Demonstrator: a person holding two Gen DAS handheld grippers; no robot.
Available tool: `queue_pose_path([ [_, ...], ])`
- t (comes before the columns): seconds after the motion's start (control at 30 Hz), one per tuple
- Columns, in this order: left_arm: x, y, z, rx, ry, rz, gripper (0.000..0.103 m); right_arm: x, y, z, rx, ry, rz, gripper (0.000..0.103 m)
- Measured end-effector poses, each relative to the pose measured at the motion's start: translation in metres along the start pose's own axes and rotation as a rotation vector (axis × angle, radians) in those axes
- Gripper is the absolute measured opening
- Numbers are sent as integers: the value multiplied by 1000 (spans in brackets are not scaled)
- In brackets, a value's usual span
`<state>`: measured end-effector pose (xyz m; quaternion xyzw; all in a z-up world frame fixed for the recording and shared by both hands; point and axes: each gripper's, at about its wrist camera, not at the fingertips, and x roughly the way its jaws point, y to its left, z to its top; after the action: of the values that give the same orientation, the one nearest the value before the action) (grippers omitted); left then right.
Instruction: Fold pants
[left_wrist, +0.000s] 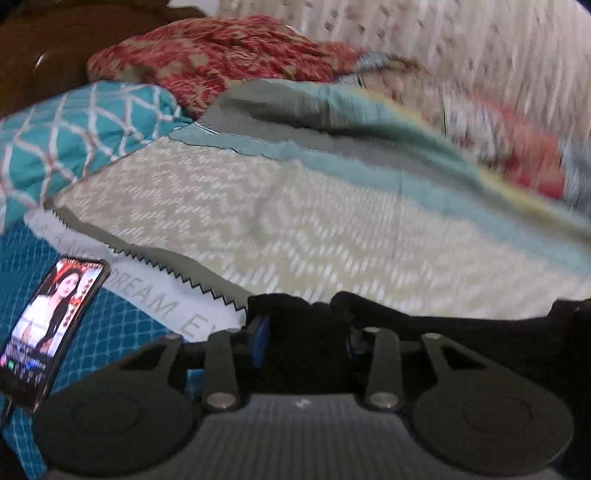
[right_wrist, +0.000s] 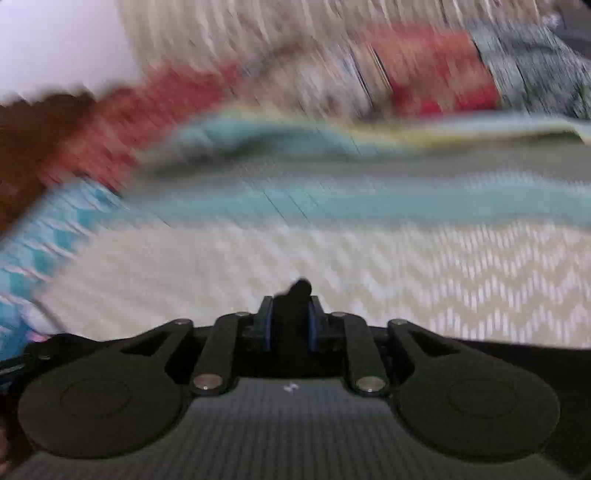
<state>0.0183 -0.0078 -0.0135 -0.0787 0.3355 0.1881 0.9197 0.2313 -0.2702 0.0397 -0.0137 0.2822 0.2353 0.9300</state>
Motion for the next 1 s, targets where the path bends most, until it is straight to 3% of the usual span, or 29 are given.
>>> queue_pose_path([
  [0.03, 3, -5, -1, 32, -3, 20, 46, 11, 2, -6, -25, 26, -30, 32],
  [0.1, -4, -2, 0, 37, 0, 21, 56, 0, -1, -10, 3, -48, -43, 53],
  [0.13, -9, 1, 2, 24, -3, 3, 59, -8, -4, -10, 46, -68, -32, 55],
  [0.2, -21, 8, 7, 13, -11, -17, 66, -35, -14, -13, 84, -119, 47, 54],
  [0.27, -32, 16, 11, -19, -25, -35, 67, -62, -15, -18, 71, -144, 93, 54],
  [0.4, -58, 24, 14, -88, -49, -132, 66, -92, -9, -52, 38, -63, 239, 46],
  [0.5, -71, 9, 5, -56, -17, -255, 66, -108, 2, -85, 6, 10, 330, 35],
  [0.6, -70, -14, -14, 25, 49, -319, 65, -119, 15, -115, -11, 81, 356, 34],
  [0.67, -65, -31, -32, 117, 99, -285, 65, -119, 14, -131, 23, 120, 335, 34],
  [0.73, -54, -46, -49, 221, 153, -201, 65, -131, 11, -145, 71, 64, 344, 34],
  [0.83, -57, -64, -62, 348, 126, -120, 66, -134, 5, -145, 143, 51, 354, 34],
  [1.0, -55, -69, -54, 319, 168, -77, 66, -154, 6, -142, 135, -6, 330, 34],
])
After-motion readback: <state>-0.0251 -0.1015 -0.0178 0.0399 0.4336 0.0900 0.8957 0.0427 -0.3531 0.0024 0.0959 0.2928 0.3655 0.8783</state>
